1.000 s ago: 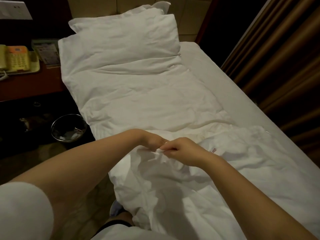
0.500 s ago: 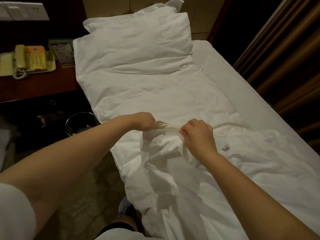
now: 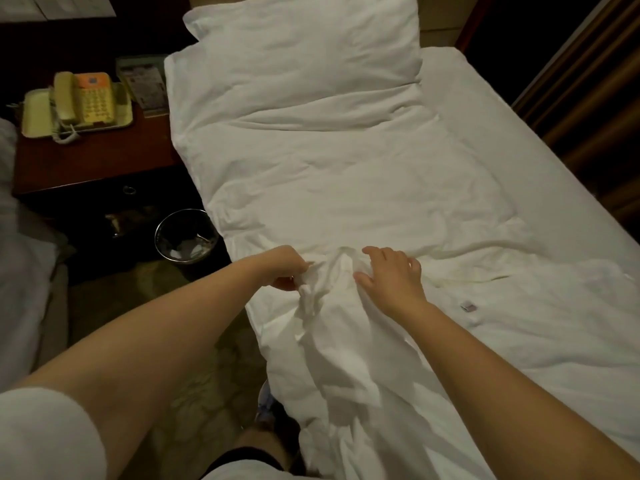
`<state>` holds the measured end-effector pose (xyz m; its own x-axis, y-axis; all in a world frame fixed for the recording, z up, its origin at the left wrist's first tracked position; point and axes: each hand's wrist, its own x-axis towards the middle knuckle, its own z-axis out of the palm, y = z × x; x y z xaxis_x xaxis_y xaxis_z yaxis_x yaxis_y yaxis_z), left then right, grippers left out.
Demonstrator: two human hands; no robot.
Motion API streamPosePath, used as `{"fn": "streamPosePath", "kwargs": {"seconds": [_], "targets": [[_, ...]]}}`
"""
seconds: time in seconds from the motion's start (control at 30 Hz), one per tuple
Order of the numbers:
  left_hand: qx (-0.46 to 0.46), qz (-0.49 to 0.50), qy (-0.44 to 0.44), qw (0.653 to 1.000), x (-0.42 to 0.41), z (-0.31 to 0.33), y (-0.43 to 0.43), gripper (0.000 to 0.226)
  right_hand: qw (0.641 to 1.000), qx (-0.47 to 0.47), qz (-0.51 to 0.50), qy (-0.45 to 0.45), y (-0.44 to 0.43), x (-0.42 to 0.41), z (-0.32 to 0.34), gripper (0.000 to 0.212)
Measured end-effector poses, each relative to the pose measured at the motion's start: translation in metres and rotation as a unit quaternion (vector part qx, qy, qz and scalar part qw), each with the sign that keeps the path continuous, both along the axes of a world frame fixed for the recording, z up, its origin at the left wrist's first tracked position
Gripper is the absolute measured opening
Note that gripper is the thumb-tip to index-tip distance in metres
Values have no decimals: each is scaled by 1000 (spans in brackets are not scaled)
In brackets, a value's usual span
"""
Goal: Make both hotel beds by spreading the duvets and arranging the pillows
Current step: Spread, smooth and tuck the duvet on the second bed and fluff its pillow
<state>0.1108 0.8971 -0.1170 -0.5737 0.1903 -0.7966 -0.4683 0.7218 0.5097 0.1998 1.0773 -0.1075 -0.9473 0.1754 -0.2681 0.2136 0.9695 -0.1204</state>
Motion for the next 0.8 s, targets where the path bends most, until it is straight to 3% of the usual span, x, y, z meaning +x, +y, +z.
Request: {"fn": "streamPosePath", "kwargs": {"seconds": [0.07, 0.17, 0.4, 0.57, 0.7, 0.8], "targets": [[40, 65, -3, 997, -10, -5, -1, 21, 999, -22, -25, -1, 11, 9, -9, 59], [115, 116, -34, 986, -20, -16, -10, 33, 998, -37, -44, -8, 23, 19, -17, 70], [-10, 73, 131, 989, -51, -55, -21, 19, 997, -2, -64, -35, 55, 43, -30, 69], [-95, -167, 166, 967, -42, -59, 23, 39, 992, -22, -88, -83, 79, 65, -31, 58], [-133, -348, 258, 891, -16, -53, 78, 47, 989, -73, -90, -95, 82, 73, -28, 60], [-78, -392, 329, 856, 11, -44, 109, 29, 980, -115, -118, -116, 85, 77, -27, 55]]}}
